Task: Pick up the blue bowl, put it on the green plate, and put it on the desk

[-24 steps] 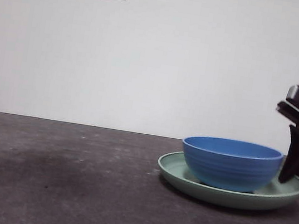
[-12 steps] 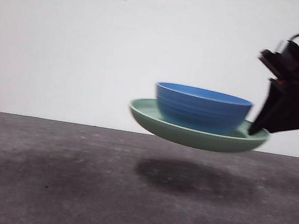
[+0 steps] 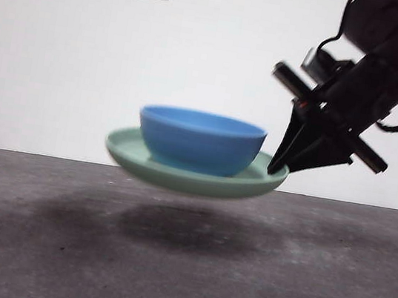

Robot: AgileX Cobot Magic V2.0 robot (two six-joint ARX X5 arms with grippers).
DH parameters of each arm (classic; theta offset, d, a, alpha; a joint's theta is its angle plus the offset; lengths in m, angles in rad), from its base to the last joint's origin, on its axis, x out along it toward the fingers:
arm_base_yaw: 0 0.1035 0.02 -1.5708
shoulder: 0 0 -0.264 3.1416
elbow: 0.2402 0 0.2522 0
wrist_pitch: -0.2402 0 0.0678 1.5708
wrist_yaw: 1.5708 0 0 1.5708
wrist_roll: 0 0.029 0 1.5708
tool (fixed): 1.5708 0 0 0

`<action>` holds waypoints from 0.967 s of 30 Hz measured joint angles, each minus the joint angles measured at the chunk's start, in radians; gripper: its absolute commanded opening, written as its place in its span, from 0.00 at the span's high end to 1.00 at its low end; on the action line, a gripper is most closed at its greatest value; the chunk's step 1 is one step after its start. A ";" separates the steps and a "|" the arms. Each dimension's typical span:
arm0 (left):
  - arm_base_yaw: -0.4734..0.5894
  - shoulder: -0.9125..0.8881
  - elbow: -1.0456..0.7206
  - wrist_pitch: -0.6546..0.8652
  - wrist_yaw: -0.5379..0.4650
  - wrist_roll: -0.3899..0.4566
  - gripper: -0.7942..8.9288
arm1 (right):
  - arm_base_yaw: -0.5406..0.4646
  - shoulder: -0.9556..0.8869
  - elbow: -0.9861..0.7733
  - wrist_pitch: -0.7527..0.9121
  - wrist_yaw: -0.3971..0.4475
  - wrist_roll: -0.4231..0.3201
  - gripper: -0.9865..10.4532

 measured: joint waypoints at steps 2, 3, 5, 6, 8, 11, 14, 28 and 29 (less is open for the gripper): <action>0.000 0.000 0.000 0.000 0.000 0.000 0.69 | 0.010 0.030 0.022 0.000 0.006 0.002 0.91; 0.000 0.000 0.000 0.000 0.000 0.000 0.69 | 0.015 0.049 0.038 0.000 0.008 0.005 0.91; 0.000 0.000 0.000 0.000 0.000 0.000 0.69 | 0.025 0.085 0.071 0.004 0.007 0.012 0.91; 0.000 0.000 0.000 0.000 0.000 0.000 0.69 | 0.031 0.105 0.087 0.008 0.007 0.016 0.91; 0.000 0.000 0.000 0.000 0.000 0.000 0.69 | 0.042 0.143 0.113 0.011 0.007 0.022 0.91; 0.000 0.000 0.000 0.000 0.000 0.000 0.69 | 0.053 0.203 0.138 0.011 0.007 0.024 0.91; 0.000 0.000 0.000 -0.005 0.000 0.000 0.69 | 0.054 0.248 0.140 0.007 0.008 0.027 0.91; 0.000 0.000 0.000 -0.023 0.000 0.000 0.69 | 0.054 0.274 0.143 -0.008 0.026 0.029 0.87; 0.000 0.000 0.000 -0.024 0.000 0.000 0.69 | 0.054 0.274 0.143 -0.009 0.026 0.029 0.83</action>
